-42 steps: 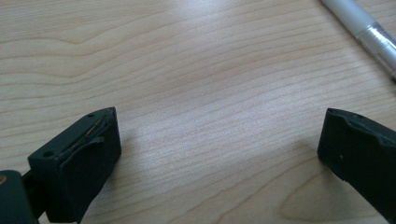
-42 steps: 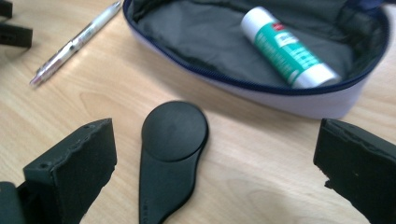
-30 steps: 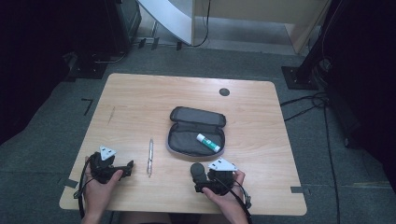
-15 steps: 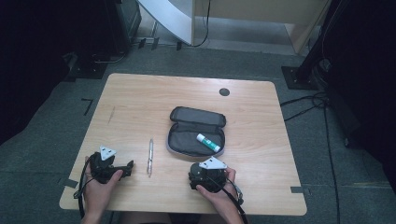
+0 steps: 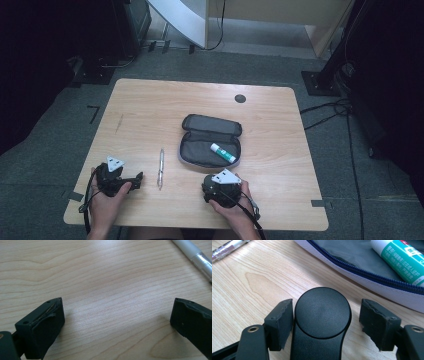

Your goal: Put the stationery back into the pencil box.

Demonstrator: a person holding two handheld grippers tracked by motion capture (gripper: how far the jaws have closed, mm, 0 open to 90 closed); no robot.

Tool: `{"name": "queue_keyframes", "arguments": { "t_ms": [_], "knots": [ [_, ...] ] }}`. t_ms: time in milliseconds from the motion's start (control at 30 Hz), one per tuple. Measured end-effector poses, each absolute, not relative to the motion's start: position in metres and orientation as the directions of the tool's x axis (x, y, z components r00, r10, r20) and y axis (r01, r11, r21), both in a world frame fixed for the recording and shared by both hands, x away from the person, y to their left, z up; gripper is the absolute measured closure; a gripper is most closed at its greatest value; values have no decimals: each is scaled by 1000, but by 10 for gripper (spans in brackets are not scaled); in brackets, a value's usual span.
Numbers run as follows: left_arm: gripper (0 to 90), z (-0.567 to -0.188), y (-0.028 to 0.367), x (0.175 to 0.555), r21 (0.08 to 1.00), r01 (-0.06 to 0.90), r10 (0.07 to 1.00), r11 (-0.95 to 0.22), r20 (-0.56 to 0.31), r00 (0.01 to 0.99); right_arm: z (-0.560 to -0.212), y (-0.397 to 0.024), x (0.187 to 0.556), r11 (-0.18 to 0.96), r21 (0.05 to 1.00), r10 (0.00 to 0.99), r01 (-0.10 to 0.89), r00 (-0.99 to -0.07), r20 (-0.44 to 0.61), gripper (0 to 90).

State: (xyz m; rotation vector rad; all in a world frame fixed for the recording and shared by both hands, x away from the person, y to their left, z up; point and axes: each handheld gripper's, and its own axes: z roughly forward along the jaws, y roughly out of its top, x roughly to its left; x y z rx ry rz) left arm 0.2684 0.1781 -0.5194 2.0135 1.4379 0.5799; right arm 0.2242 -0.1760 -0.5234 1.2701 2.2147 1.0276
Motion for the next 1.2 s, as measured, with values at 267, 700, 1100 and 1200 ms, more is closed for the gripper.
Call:
{"name": "queue_keyframes", "arguments": {
  "t_ms": [267,700,1100,1200],
  "knots": [
    [0,-519,178,268,683,689,947,-241,10,321,-523,-175,222,335,761,837,556,-547,31,410],
    [0,-519,178,269,683,689,947,-241,10,321,-522,-178,223,333,762,833,555,-552,39,421],
    [0,-519,178,268,683,689,947,-241,10,321,-523,-182,214,330,756,847,566,-530,27,352],
    [0,-519,178,268,683,689,947,-241,10,321,-523,-184,212,320,765,849,559,-527,30,417]
  ]
}}
